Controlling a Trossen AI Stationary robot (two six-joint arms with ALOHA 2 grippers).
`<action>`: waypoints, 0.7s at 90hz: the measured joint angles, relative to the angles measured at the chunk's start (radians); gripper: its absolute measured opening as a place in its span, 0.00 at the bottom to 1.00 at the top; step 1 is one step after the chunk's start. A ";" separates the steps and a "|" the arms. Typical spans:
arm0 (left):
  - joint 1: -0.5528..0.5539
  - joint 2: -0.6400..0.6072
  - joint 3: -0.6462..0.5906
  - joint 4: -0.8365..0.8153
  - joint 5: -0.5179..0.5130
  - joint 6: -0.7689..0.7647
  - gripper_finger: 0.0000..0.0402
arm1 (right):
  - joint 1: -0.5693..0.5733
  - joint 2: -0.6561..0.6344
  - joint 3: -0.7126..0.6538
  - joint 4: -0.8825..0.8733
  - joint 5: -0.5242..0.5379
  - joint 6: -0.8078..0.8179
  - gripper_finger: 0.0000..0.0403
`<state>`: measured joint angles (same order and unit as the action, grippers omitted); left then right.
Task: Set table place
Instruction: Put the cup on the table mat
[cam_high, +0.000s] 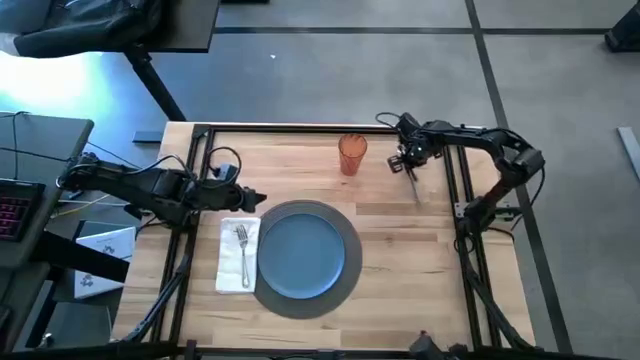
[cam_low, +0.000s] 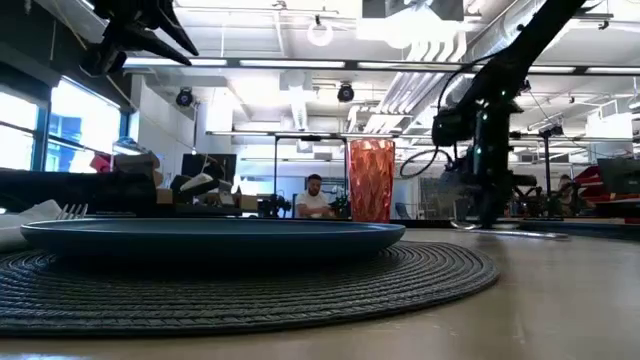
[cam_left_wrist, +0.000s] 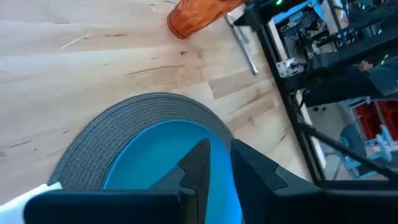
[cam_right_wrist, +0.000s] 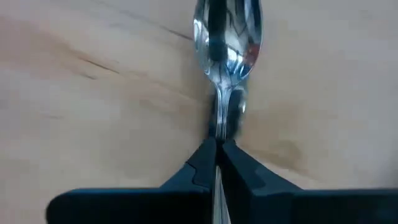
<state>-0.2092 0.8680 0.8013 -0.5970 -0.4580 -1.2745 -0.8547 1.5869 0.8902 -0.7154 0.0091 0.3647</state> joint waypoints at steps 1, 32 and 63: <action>0.000 0.000 0.000 0.000 0.002 0.005 0.13 | 0.002 -0.006 0.000 -0.009 -0.007 0.003 0.00; 0.000 -0.003 0.000 0.000 0.068 0.158 0.13 | 0.248 -0.190 0.001 -0.232 -0.140 0.240 0.00; 0.000 -0.003 0.000 0.004 0.116 0.271 0.13 | 0.867 -0.205 0.002 0.004 -0.126 0.927 0.00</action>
<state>-0.2089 0.8654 0.8013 -0.5930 -0.3425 -1.0030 0.0128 1.3819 0.8917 -0.7112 -0.1166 1.2921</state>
